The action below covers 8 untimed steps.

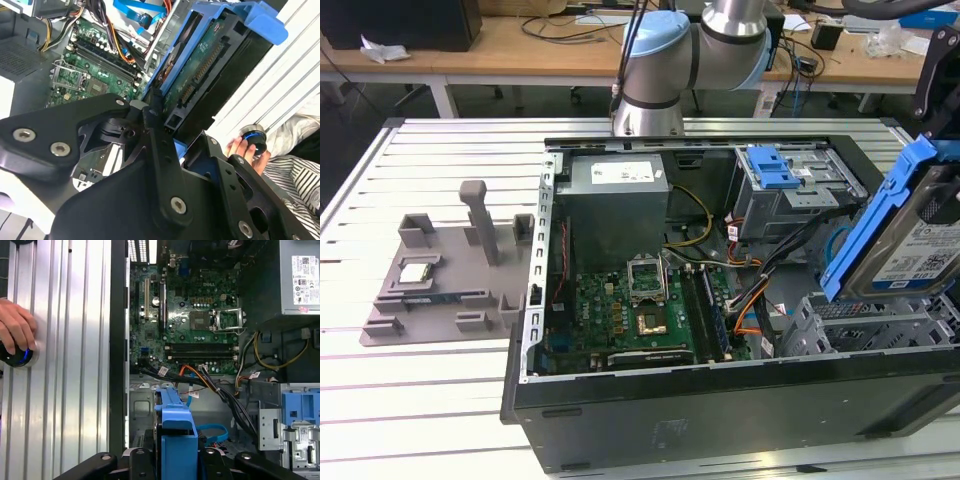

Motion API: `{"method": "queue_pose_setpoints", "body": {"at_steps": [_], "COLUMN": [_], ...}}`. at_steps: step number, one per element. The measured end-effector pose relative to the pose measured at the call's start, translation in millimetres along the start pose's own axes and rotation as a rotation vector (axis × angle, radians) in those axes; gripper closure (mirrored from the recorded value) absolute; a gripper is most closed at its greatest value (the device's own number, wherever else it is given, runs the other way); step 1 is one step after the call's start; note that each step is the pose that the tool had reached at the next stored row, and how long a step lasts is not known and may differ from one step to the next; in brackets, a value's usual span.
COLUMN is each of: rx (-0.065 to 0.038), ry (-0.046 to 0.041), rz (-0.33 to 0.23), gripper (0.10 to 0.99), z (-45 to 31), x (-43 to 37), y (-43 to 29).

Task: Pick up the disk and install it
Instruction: 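Pick up the disk, then insert the disk into the insertion slot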

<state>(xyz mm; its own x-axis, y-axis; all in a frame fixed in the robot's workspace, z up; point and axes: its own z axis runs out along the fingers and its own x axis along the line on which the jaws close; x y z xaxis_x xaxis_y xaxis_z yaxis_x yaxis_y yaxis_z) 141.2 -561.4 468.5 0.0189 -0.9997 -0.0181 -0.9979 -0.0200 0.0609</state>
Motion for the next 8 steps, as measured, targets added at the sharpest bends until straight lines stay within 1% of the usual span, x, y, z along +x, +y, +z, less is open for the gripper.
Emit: {"method": "queue_pose_setpoints", "body": {"at_steps": [1, 2, 3, 4, 7, 8], "rx": [0.000, 0.001, 0.001, 0.001, 0.001, 0.001], "ry": [-0.0105, -0.0281, -0.0379, -0.0393, -0.0383, -0.0378], "rz": [-0.001, -0.002, -0.002, -0.003, -0.003, -0.003], "gripper": [0.718, 0.718, 0.718, 0.718, 0.718, 0.718], "z": [0.0, 0.0, 0.4, 0.9, 1.4, 6.6], "x": [0.0, 0.0, 0.8, 2.1, 2.2, 2.3], "y": [-0.3, -0.7, -1.0, -1.4, -2.6, -2.9]}}
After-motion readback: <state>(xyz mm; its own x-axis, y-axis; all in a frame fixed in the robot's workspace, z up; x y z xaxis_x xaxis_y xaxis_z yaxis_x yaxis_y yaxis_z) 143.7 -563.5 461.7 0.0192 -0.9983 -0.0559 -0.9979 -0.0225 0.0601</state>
